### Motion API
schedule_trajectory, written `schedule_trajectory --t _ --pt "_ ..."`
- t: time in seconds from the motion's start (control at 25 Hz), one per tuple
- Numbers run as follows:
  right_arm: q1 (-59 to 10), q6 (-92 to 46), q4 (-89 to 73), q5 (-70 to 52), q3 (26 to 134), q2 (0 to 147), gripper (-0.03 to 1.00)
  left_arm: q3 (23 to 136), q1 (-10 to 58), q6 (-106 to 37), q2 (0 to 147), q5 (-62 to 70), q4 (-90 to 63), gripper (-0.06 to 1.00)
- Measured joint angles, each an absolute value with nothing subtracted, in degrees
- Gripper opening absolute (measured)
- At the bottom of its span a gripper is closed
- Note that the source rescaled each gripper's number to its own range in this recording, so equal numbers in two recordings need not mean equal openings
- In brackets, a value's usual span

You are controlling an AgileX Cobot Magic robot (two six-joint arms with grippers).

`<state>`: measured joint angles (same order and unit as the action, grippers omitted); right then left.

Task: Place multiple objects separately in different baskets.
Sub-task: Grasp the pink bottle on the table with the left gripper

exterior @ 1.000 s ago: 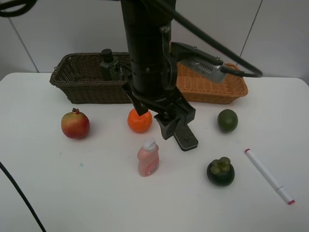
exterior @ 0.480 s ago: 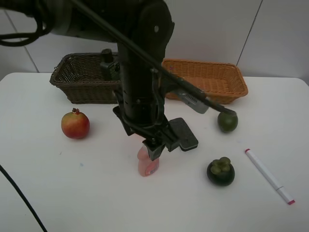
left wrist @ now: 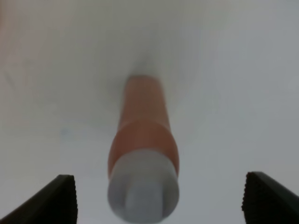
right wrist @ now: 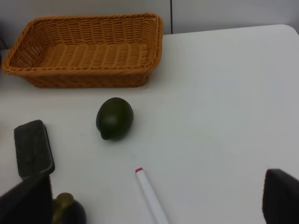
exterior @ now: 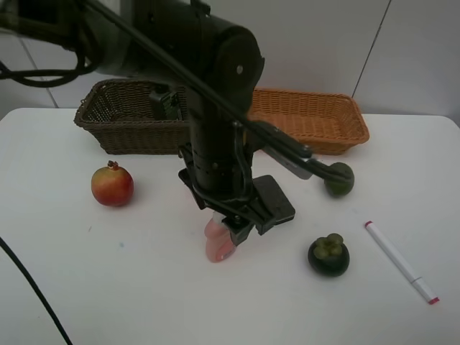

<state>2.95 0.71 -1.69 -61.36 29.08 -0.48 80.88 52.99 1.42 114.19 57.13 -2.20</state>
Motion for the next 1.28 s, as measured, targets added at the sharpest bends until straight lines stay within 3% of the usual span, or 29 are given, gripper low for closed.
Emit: schedule_trajectory --t 0.68,0.8,0.92,0.96,1.28 --pt "2.95 0.71 -1.69 -61.36 29.08 -0.48 0.99 80.81 53.52 1.47 121.57 54.33 -0.57 0.78" --pt "2.95 0.71 -1.69 -61.36 29.08 -0.48 0.99 80.81 53.52 2.64 121.75 54.28 -0.57 0.55" --pt "2.95 0.71 -1.69 -61.36 29.08 -0.48 0.99 80.81 53.52 2.86 121.75 54.59 0.00 0.08" --pt "2.95 0.71 -1.69 -61.36 29.08 -0.48 0.99 80.81 53.52 2.93 121.75 54.66 0.00 0.00" --pt "2.95 0.71 -1.69 -61.36 29.08 -0.48 0.99 85.02 53.52 3.17 122.05 60.59 0.00 0.01"
